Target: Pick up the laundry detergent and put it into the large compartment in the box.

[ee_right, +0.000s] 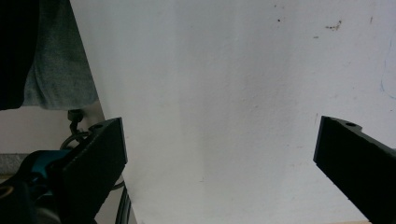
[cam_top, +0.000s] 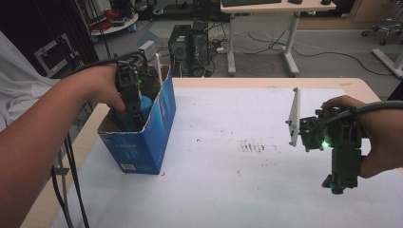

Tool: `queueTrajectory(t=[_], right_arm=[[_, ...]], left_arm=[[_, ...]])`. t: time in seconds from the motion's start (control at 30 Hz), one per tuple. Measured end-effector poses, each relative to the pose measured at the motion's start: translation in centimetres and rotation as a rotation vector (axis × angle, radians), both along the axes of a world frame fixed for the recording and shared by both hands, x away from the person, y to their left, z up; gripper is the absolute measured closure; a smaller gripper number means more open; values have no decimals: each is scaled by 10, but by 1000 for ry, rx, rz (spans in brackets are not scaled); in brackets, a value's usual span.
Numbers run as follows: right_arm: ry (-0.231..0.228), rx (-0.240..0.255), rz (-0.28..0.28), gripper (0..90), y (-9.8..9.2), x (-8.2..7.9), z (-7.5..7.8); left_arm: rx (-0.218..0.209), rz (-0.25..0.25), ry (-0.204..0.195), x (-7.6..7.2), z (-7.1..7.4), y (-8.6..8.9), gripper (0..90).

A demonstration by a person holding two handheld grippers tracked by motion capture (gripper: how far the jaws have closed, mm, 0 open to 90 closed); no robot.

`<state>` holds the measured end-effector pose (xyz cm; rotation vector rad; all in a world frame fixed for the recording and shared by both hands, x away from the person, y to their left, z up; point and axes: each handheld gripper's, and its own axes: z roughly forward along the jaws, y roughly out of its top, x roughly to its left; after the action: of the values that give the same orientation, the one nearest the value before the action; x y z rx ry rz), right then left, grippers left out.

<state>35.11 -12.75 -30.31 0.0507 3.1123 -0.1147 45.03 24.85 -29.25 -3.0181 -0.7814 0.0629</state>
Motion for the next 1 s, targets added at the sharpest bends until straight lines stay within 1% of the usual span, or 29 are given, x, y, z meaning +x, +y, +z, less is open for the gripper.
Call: queueTrajectory(t=[0.1,0.2,0.27,0.4,0.47,0.53,0.6,0.67,0.73,0.8,0.87,1.0], right_arm=[[-3,3,8,16,0,0,0],[-4,6,-4,16,0,-1,1],[-2,8,4,16,-1,-1,1],[-7,4,0,16,-2,-2,2],[-5,8,-2,16,-2,-2,2],[-6,9,2,16,-2,-2,2],[-8,8,0,16,-2,-2,2],[-8,5,-1,16,-2,-2,2],[-7,5,-1,16,-2,-2,2],[-6,7,-3,16,-1,-2,2],[-5,8,-3,16,-2,-2,2],[-4,10,2,16,-2,-1,1]], left_arm=[[1,2,-3,0,1,0,375],[-7,5,-3,-1,3,-1,369],[-6,6,-6,-1,4,0,364],[-7,20,-25,-1,7,1,313],[3,27,-34,-1,8,1,289],[-1,24,-28,-1,7,1,287],[-3,27,-30,-2,8,1,286],[-9,31,-30,-2,10,1,284],[-11,34,-39,-2,12,1,277],[-18,34,-34,-2,16,3,271],[-21,38,-41,-3,19,4,270],[-30,43,-45,-3,25,5,244]])
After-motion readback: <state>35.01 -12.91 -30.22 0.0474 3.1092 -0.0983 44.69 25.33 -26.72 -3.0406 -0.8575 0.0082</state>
